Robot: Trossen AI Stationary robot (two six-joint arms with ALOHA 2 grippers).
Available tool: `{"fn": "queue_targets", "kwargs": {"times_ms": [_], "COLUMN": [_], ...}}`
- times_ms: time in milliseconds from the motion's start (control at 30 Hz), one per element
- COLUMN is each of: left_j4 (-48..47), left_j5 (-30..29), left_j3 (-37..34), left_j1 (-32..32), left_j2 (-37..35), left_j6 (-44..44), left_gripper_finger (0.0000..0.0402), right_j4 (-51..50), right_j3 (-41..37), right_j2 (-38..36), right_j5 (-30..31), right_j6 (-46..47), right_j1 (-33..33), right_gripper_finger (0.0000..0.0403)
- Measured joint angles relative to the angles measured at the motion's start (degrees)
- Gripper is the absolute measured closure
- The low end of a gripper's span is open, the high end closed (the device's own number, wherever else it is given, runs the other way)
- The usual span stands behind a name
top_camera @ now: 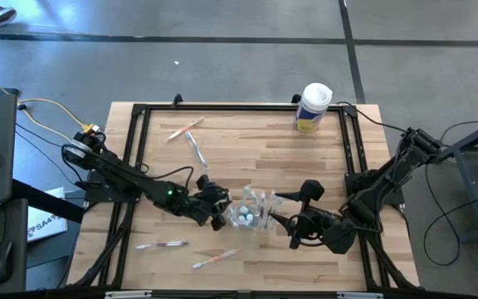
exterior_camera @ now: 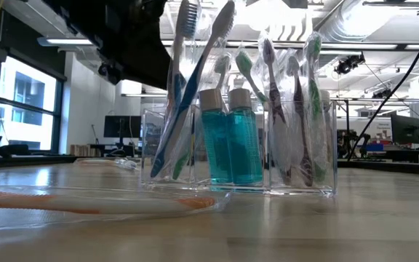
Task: Pick & Place toothbrushing station
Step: Put the top right orange toothbrush into the transparent organizer, then put the bottom orange toothbrush into the transparent organizer
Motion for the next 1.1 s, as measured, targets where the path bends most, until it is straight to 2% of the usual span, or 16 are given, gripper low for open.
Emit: {"fn": "queue_targets", "kwargs": {"times_ms": [667, 900, 1100], "left_j4": [0.7, -0.8, -13.3], "left_j5": [-0.5, -1.1, -3.5], "left_j3": [3.2, 6.1, 11.1], "left_j1": [0.0, 0.0, -0.1], "left_j2": [-0.8, -1.6, -3.3], "left_j6": [6.4, 10.8, 11.5], "left_gripper_finger": [0.0181, 0.0171, 0.0171], "right_j4": [-0.4, -0.4, -0.4], "right_j3": [0.0, 0.0, 0.0], "right_j2": [0.0, 0.0, 0.0], "right_j5": [-1.7, -1.7, -1.7], "right_j6": [0.2, 0.2, 0.2], "right_j1": [0.0, 0.0, 0.0], "right_gripper_finger": [0.0135, 0.0135, 0.0135]}}
